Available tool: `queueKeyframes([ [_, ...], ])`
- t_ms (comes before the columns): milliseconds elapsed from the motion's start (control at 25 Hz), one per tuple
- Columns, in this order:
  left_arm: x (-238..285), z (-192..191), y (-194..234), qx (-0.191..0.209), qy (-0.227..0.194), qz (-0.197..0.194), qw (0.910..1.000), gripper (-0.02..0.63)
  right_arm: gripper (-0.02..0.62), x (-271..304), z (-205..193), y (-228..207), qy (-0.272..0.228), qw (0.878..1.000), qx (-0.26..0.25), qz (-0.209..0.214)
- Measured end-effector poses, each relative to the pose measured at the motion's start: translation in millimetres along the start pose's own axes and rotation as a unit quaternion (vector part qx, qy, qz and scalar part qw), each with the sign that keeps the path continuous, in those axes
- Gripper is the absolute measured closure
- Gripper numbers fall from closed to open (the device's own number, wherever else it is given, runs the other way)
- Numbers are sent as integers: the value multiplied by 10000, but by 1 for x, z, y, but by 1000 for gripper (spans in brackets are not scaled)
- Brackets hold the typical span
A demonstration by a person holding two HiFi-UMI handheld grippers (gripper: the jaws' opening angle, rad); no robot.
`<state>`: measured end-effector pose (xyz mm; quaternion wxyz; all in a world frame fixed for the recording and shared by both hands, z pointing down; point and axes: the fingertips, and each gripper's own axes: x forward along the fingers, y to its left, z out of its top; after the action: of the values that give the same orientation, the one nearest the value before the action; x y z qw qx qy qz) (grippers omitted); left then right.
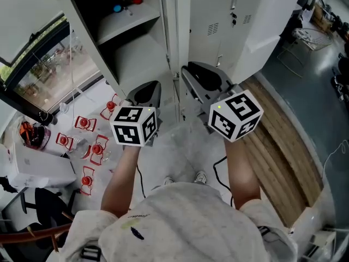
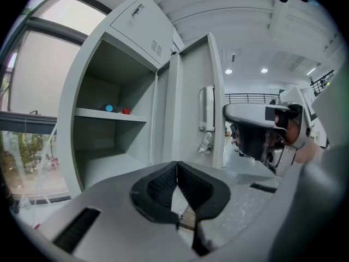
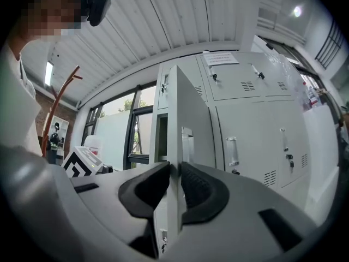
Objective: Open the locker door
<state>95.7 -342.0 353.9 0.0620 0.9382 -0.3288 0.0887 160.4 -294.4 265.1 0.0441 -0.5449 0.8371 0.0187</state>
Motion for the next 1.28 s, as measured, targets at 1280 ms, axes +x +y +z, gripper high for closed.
queueKeyframes([
  [1280,76,13,-57,65,-67,-209,9997,598,541,-52,3,-126,-237,9964,530,-620],
])
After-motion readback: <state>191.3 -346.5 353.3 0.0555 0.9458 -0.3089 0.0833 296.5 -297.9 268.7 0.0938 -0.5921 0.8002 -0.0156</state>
